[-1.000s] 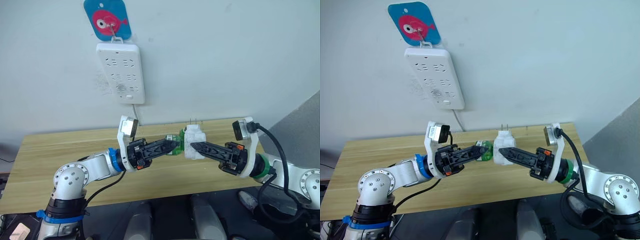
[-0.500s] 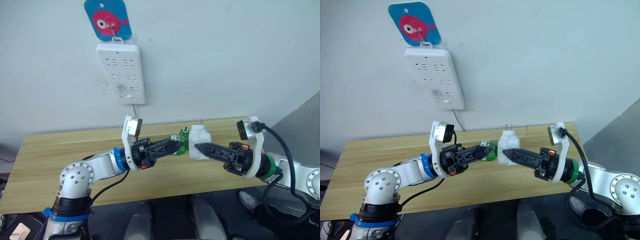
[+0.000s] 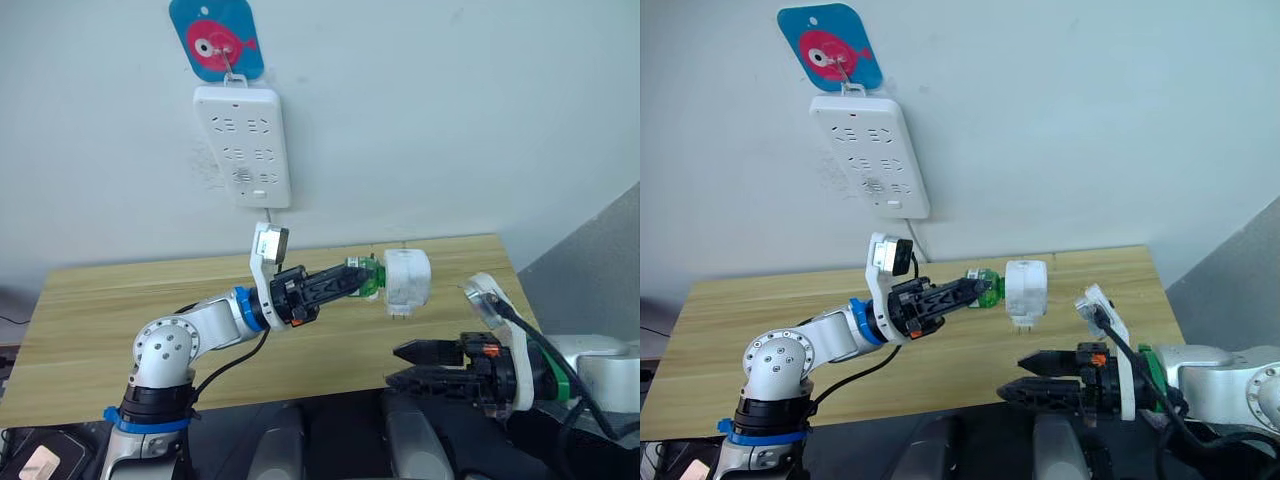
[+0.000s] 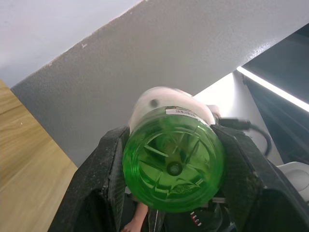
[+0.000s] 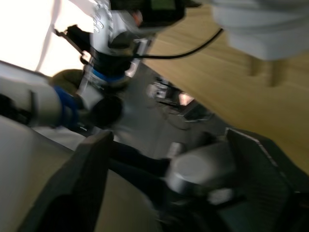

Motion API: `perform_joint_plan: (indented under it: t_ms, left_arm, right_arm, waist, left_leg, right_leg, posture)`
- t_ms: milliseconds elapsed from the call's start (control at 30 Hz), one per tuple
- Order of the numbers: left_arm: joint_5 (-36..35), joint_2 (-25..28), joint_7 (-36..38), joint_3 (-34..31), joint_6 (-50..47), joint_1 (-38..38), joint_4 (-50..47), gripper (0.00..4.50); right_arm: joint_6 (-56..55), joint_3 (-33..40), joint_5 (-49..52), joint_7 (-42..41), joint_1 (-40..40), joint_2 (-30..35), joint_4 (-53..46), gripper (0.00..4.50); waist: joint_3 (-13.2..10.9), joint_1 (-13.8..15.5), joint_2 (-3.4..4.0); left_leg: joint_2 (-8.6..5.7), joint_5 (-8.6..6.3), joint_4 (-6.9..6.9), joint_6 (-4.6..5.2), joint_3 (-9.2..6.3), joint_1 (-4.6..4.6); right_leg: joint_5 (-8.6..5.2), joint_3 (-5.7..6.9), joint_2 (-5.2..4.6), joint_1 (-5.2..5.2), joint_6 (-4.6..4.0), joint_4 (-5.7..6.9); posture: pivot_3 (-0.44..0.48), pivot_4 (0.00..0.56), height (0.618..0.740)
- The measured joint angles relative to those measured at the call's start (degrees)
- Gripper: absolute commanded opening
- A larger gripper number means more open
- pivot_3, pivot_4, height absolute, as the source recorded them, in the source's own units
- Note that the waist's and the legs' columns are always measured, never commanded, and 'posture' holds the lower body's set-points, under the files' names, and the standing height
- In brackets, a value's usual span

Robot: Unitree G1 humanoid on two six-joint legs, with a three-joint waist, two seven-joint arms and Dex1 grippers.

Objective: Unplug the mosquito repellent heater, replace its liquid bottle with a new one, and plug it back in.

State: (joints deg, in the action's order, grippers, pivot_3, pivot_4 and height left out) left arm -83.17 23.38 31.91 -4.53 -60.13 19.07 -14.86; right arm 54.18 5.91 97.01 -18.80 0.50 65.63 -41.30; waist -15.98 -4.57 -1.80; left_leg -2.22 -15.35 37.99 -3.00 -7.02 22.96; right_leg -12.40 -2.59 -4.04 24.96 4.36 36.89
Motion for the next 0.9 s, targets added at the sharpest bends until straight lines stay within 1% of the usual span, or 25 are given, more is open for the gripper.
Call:
perform_joint_plan:
  t_ms: [67,133,200,233,267,333,433,533,567,667,733,800,900]
  left_arm:
    - [0.0,1.1,0.2,-0.4,-0.3,0.0,0.1,2.31]
    - [0.0,1.8,0.7,-0.4,-0.8,0.1,0.1,2.31]
    - [0.0,2.6,1.8,-0.3,-1.5,0.1,0.0,2.31]
    - [0.0,3.2,2.4,-0.2,-2.0,0.1,0.0,2.31]
    - [0.0,3.6,2.8,-0.2,-2.3,0.2,0.0,2.31]
    - [0.0,3.7,3.6,0.1,-2.7,0.9,0.0,2.31]
    - [0.0,3.9,4.4,0.3,-3.3,1.8,-0.1,2.31]
    - [0.0,3.9,4.8,0.4,-3.8,2.6,0.0,2.31]
    - [-0.1,3.9,4.8,0.4,-3.9,2.9,0.0,2.31]
    - [0.0,3.3,4.5,0.3,-3.7,3.1,0.0,2.31]
    - [-0.1,2.8,4.1,0.1,-3.2,3.1,0.0,2.31]
    - [0.3,2.7,3.6,-0.4,-2.5,3.1,0.1,2.31]
    - [3.2,1.9,2.5,-0.2,-1.0,3.0,0.1,2.31]
  right_arm:
    - [-1.3,6.1,-8.6,-6.7,3.7,0.3,0.9,2.06]
    - [-1.8,10.9,-13.3,-12.3,5.7,0.9,3.5,1.29]
    - [-2.2,13.1,-17.8,-16.5,5.3,2.1,7.1,0.59]
    - [-2.7,12.8,-20.8,-17.6,3.9,1.9,9.2,0.16]
    - [-3.3,11.8,-23.3,-18.1,1.7,1.2,10.9,0.00]
    - [-4.9,7.8,-28.2,-18.4,-4.6,-2.2,14.0,0.00]
    - [-5.5,1.4,-34.1,-18.7,-11.4,-7.1,16.8,0.00]
    - [-5.8,-4.4,-38.9,-20.2,-17.4,-11.4,18.5,0.00]
    - [-5.7,-5.4,-39.5,-20.8,-18.2,-12.2,18.5,0.00]
    - [-2.7,-7.5,-37.1,-22.1,-19.8,-15.1,15.5,0.00]
    - [-0.5,-7.7,-35.0,-22.4,-19.5,-15.4,12.9,0.00]
    - [1.1,-7.1,-32.3,-22.3,-18.9,-15.3,10.2,0.00]
    - [2.9,-4.7,-25.5,-20.9,-18.4,-15.3,6.6,0.00]
  waist:
    - [0.0,0.1,-0.01]
    - [0.0,0.1,-0.01]
    - [0.0,0.0,-0.02]
    - [0.0,-0.1,-0.03]
    - [0.0,-0.1,-0.02]
    - [0.0,-0.3,-0.03]
    - [0.0,-0.3,-0.03]
    - [0.0,-0.3,-0.03]
    - [0.0,-0.2,-0.03]
    - [0.0,0.0,-0.03]
    - [0.0,0.1,-0.04]
    - [0.0,0.1,-0.03]
    - [0.0,0.1,-0.03]
  left_leg:
    - [-0.01,0.00,0.02,0.00,0.03,-0.01]
    - [0.00,0.00,0.03,0.00,0.05,-0.02]
    - [0.01,0.00,0.03,0.00,0.06,-0.04]
    - [0.01,0.00,0.03,0.00,0.06,-0.03]
    - [0.01,0.00,0.03,0.00,0.09,-0.04]
    - [0.04,0.00,0.01,0.00,0.10,-0.05]
    - [0.03,0.00,-0.01,-0.01,0.08,-0.03]
    - [0.01,0.00,0.01,-0.01,0.07,0.00]
    - [0.01,0.00,0.00,-0.01,0.06,0.00]
    - [0.00,0.00,0.00,-0.01,-0.02,0.01]
    - [-0.01,0.00,0.03,-0.01,-0.04,0.04]
    - [-0.02,0.00,0.05,-0.01,-0.02,0.03]
    - [-0.01,0.00,0.05,-0.01,-0.02,0.01]
  right_leg:
    - [-0.04,-0.02,0.00,-0.03,0.07,-0.01]
    - [0.00,-0.04,0.00,-0.03,0.01,-0.01]
    - [0.02,-0.04,0.00,-0.04,-0.02,0.00]
    - [0.02,-0.03,0.00,-0.03,-0.03,0.00]
    - [0.02,-0.05,0.00,-0.02,-0.03,0.01]
    - [0.02,-0.05,0.00,-0.02,-0.03,0.01]
    - [0.03,-0.07,0.00,0.01,-0.05,0.04]
    - [0.04,-0.07,-0.02,0.05,-0.05,0.04]
    - [0.04,-0.07,-0.02,0.05,-0.05,0.04]
    - [0.04,-0.02,-0.02,0.04,-0.06,0.05]
    - [0.05,-0.01,-0.05,0.03,-0.05,0.04]
    - [0.05,-0.02,-0.06,0.02,-0.05,0.04]
    - [0.05,-0.01,-0.05,0.01,-0.05,0.05]
  posture:
    - [-0.149,0.273,0.740]
    - [-0.155,0.271,0.740]
    - [-0.160,0.270,0.740]
    - [-0.159,0.270,0.740]
    - [-0.158,0.268,0.740]
    - [-0.158,0.266,0.740]
    - [-0.151,0.265,0.740]
    - [-0.146,0.262,0.740]
    - [-0.143,0.262,0.740]
    - [-0.140,0.261,0.740]
    - [-0.141,0.261,0.740]
    - [-0.146,0.260,0.740]
    - [-0.150,0.259,0.740]
